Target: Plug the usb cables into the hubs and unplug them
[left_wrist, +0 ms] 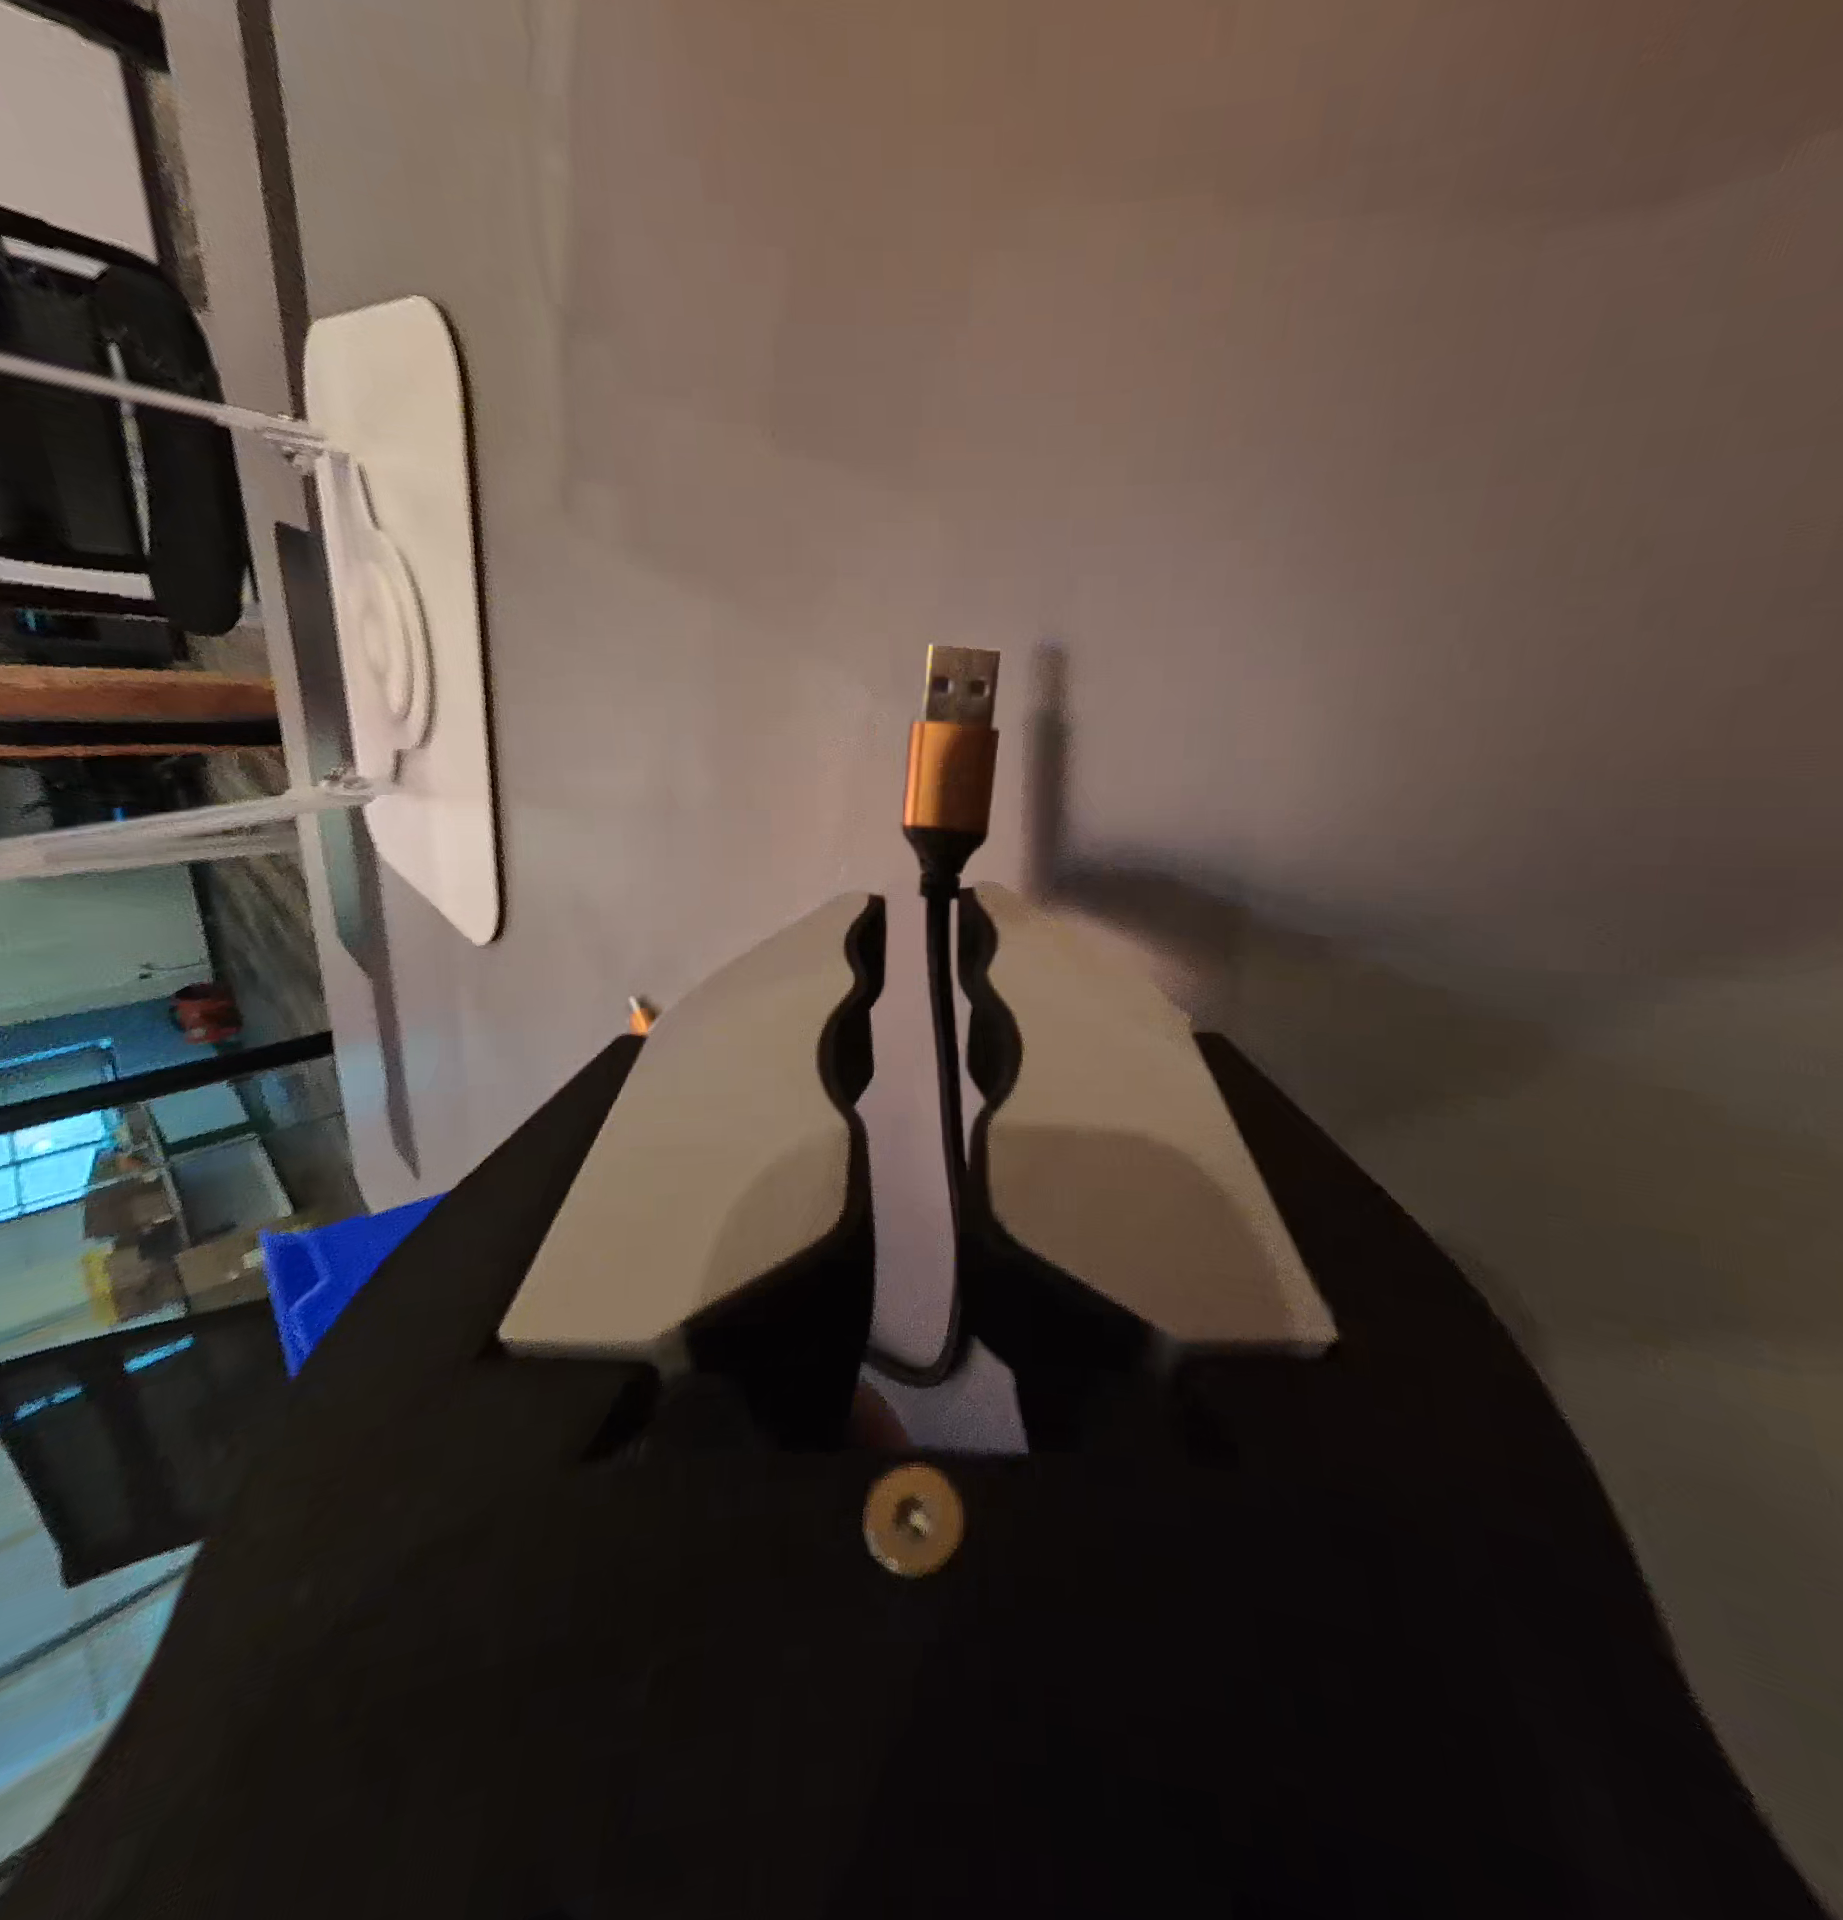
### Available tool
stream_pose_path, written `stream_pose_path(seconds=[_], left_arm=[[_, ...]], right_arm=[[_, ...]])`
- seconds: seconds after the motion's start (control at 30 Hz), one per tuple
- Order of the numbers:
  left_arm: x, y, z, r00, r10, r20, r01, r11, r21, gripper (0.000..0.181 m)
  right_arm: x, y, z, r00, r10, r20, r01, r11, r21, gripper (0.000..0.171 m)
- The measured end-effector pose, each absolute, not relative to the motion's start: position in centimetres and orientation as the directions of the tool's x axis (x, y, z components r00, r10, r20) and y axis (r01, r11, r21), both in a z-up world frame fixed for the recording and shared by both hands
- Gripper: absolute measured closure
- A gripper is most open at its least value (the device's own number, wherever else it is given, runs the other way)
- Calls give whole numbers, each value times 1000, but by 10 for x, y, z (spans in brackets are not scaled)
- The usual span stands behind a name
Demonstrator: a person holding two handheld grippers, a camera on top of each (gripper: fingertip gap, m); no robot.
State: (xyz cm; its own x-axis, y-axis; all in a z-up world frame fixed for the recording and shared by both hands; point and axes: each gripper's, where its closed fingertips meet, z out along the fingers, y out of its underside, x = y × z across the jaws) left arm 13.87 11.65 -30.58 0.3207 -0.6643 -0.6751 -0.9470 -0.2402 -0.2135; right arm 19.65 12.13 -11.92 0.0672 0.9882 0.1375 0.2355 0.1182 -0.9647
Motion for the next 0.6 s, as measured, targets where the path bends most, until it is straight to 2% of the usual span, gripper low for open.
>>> stream_pose_path(seconds=[0.07, 0.17, 0.23, 0.33, 0.43, 0.57, 0.6], left_arm=[[148, 106, -311, 307, -704, -640, -952, -223, -211, 156], [154, 98, -308, 320, -744, -586, -946, -219, -239, 152], [154, 97, -300, 390, -767, -509, -914, -256, -315, 150], [151, 98, -288, 470, -794, -386, -855, -301, -421, 146], [153, 105, -284, 549, -787, -282, -781, -362, -510, 154], [149, 111, -306, 570, -796, -203, -773, -436, -460, 156], [153, 107, -313, 574, -808, -135, -759, -464, -457, 155]], right_arm=[[197, 121, -119, 65, 988, 139, 237, 120, -964, 107], [197, 121, -119, 60, 989, 133, 232, 116, -966, 106], [197, 121, -118, 59, 989, 132, 228, 115, -967, 102], [198, 122, -116, 61, 990, 128, 217, 112, -970, 106], [199, 122, -113, 57, 992, 112, 200, 99, -975, 106], [197, 120, -112, 47, 994, 102, 189, 91, -978, 107], [197, 119, -112, 47, 994, 104, 192, 93, -977, 107]])
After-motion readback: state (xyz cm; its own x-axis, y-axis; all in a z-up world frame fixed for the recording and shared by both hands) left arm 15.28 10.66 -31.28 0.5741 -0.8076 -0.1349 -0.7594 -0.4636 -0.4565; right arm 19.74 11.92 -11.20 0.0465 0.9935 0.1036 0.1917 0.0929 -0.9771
